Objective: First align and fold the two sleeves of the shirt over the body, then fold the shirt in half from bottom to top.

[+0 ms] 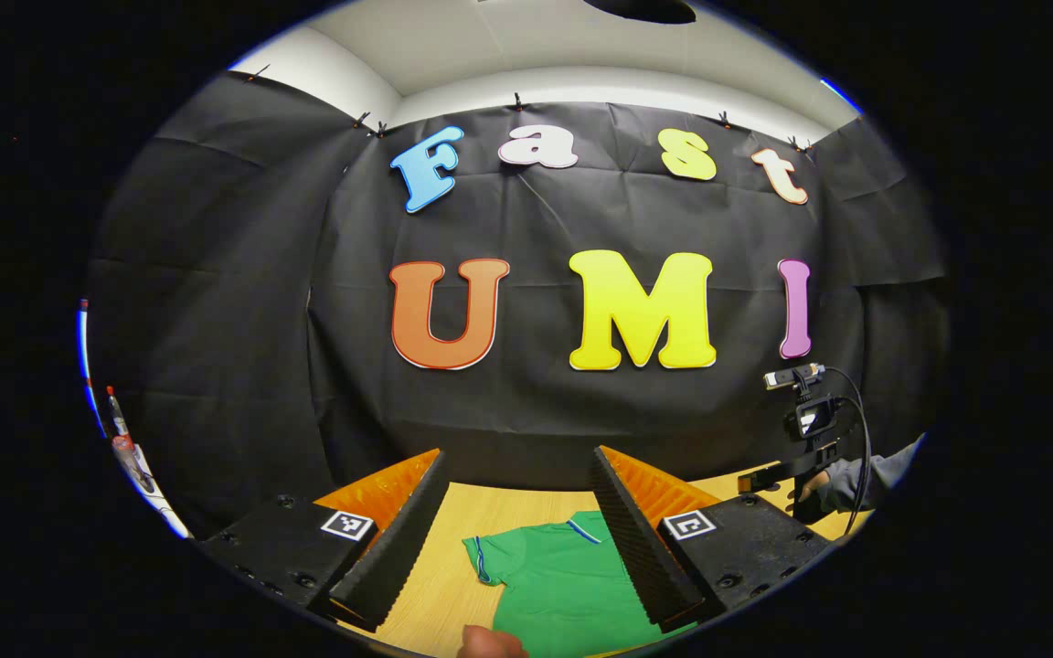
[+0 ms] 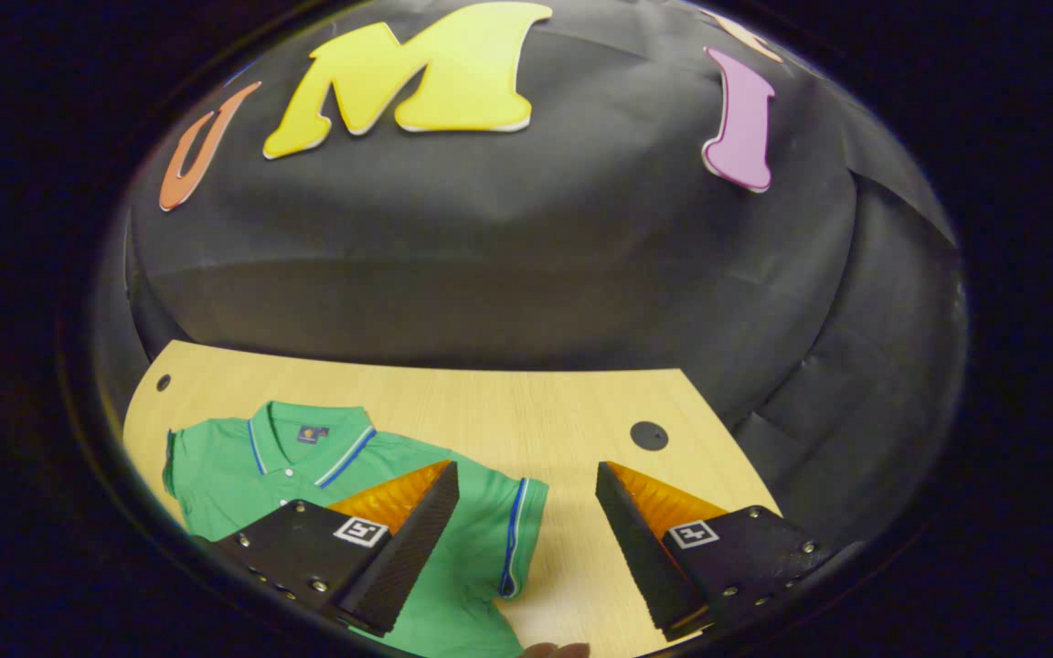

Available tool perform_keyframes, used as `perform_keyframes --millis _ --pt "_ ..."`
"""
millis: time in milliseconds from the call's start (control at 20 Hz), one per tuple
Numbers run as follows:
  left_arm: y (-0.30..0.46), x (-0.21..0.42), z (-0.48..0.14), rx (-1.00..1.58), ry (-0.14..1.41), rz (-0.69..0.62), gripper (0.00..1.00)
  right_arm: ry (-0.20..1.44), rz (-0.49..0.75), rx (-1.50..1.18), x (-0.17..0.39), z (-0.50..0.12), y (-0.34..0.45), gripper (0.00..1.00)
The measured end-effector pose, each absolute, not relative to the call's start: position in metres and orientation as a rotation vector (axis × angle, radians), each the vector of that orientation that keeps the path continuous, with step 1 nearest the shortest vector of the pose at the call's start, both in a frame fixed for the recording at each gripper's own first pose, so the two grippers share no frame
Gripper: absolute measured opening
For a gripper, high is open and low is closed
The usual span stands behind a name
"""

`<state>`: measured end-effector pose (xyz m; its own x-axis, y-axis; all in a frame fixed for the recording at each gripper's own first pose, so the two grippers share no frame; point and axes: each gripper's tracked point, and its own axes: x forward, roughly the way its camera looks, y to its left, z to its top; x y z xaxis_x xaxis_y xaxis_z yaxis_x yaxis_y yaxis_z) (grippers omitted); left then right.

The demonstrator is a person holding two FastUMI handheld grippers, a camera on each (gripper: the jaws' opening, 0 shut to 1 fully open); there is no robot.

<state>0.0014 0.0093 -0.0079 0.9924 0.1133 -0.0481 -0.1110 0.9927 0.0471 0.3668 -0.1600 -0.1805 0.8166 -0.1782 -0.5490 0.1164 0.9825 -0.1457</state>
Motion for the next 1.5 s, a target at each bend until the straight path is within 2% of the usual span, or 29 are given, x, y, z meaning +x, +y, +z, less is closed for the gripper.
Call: perform_keyframes --millis 350,750,950,1100,1150,1300,1350,1400,1500 --pt "0.012 0.005 -0.008 0.037 0.084 0.142 0.99 0.723 -0.203 -0.026 0.403 -0.251 -0.189 0.95" --pt "0.008 0.007 -0.011 0.047 0.119 0.15 0.99 0.829 -0.178 0.011 0.403 -0.298 -0.188 0.95" --pt "0.009 0.003 -0.013 0.044 0.139 0.153 0.99 0.832 -0.166 0.036 0.402 -0.301 -0.182 0.96" --pt "0.01 0.002 -0.014 0.044 0.148 0.157 0.99 0.847 -0.183 0.058 0.401 -0.301 -0.181 0.92" --pt "0.01 0.002 -0.013 0.046 0.148 0.158 0.99 0.843 -0.162 0.069 0.403 -0.302 -0.175 0.84" --pt "0.013 0.001 -0.013 0.051 0.151 0.165 0.99 0.839 -0.134 0.106 0.401 -0.299 -0.166 0.07" --pt "0.014 0.001 -0.013 0.052 0.152 0.168 0.99 0.832 -0.146 0.117 0.404 -0.307 -0.167 0.07" --pt "0.014 0.0 -0.013 0.053 0.153 0.17 0.99 0.831 -0.151 0.106 0.402 -0.299 -0.166 0.02" --pt "0.014 -0.002 -0.012 0.056 0.154 0.174 0.99 0.83 -0.146 0.072 0.403 -0.298 -0.165 0.02"
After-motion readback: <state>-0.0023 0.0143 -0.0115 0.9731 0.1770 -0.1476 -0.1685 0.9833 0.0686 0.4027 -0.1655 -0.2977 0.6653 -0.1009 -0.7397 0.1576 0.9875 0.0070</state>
